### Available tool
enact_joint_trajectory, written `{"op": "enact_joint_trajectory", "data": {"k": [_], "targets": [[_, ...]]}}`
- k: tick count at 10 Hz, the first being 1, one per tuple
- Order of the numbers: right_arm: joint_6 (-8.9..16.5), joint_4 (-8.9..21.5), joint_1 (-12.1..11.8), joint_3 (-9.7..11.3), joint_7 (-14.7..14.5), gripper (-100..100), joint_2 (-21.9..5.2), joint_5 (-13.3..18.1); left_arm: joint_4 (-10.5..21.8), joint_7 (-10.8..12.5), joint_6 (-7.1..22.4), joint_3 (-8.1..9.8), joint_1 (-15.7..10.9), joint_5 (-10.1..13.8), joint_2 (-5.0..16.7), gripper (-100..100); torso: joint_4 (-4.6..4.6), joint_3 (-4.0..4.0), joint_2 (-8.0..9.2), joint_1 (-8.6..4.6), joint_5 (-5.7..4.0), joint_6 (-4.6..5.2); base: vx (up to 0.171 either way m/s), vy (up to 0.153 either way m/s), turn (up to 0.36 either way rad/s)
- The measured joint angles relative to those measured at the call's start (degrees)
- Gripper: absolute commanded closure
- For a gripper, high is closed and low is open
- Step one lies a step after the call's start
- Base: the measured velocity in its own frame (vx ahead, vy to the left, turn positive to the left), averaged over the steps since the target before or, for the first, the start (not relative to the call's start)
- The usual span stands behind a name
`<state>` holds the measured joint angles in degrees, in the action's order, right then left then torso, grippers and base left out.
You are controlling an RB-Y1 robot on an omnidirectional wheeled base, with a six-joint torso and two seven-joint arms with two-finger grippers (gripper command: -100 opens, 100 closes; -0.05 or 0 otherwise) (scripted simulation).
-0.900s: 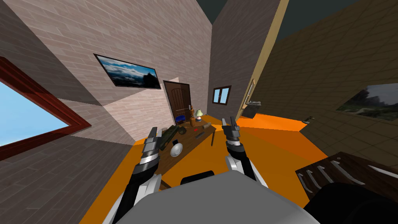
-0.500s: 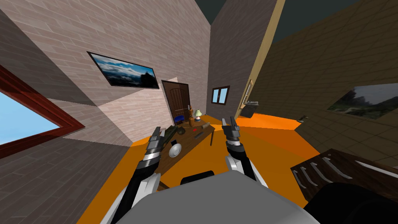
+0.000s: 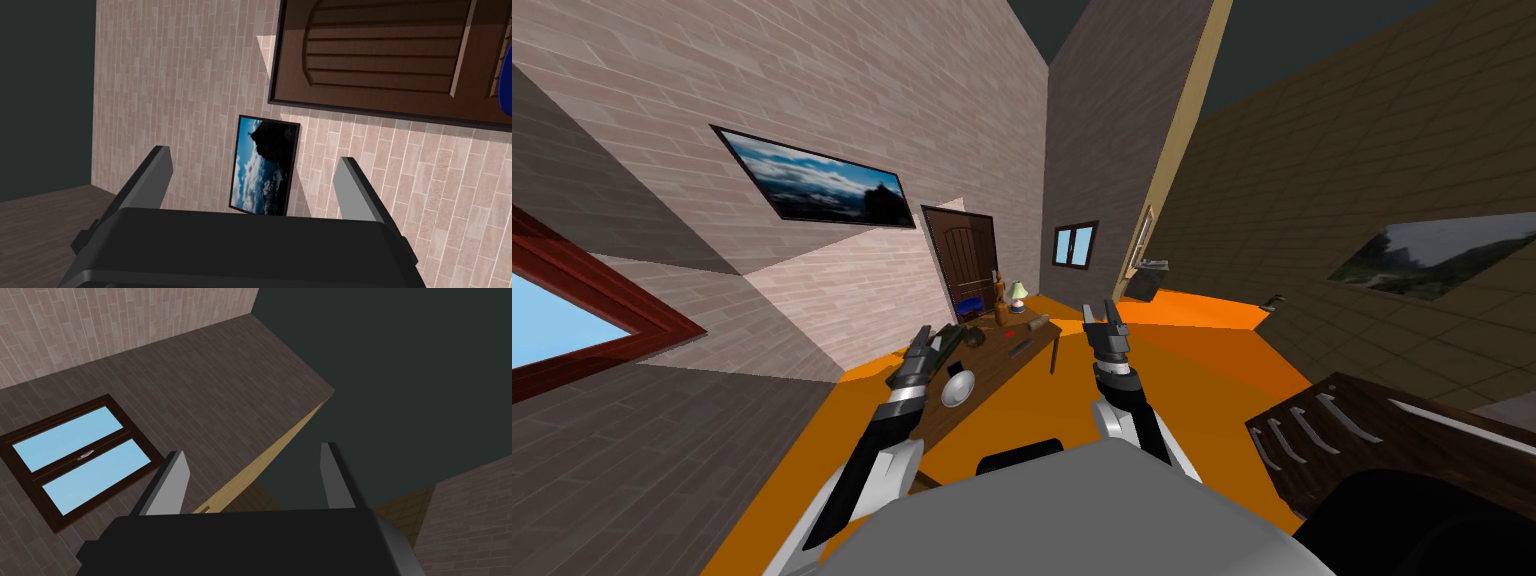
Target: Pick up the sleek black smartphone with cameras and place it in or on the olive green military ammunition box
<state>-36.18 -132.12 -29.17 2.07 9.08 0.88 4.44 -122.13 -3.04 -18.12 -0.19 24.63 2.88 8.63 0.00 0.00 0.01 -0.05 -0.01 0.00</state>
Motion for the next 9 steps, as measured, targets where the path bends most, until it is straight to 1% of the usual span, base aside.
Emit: {"op": "enact_joint_trajectory", "data": {"k": [2, 3, 4, 6, 8, 9], "targets": [[0.0, 0.0, 0.0, 0.0, 0.0, 0, 0.0, 0.0, 1.1, 1.0, 2.9, 0.18, -1.4, 1.3, 0.9, -100, 0.0, 0.0, 0.0, 0.0, 0.0, 0.0, -0.005, -0.017, -0.05], [0.0, 0.0, 0.0, 0.0, 0.0, 0, 0.0, 0.0, 1.9, 1.7, 4.6, 0.48, -2.3, 2.3, 1.7, -100, 0.0, 0.0, 0.0, 0.0, 0.0, 0.01, -0.007, -0.017, -0.045], [0.0, 0.0, 0.0, 0.0, 0.0, 0, 0.0, 0.0, 2.2, 2.2, 5.9, 0.46, -2.4, 2.8, 2.0, -100, 0.0, 0.01, 0.01, -0.01, 0.0, 0.0, -0.005, -0.021, -0.061], [0.0, 0.0, 0.0, 0.0, 0.0, 0, 0.0, 0.0, 4.1, 3.2, 8.5, 0.57, -3.9, 4.2, 2.8, -100, 0.0, 0.0, 0.0, -0.01, 0.0, 0.0, -0.005, -0.021, -0.066], [0.0, 0.0, 0.0, 0.0, 0.0, 0, 0.0, 0.0, 5.2, 4.4, 11.7, 0.87, -5.0, 5.9, 3.7, -100, 0.0, 0.0, 0.0, 0.0, 0.0, -0.01, -0.004, -0.016, -0.061], [0.0, 0.0, 0.0, 0.0, 0.0, 0, 0.0, 0.0, 6.1, 4.9, 13.3, 0.79, -5.8, 6.7, 3.8, -100, 0.0, 0.0, 0.0, -0.01, 0.0, 0.01, -0.004, -0.015, -0.057]]}}
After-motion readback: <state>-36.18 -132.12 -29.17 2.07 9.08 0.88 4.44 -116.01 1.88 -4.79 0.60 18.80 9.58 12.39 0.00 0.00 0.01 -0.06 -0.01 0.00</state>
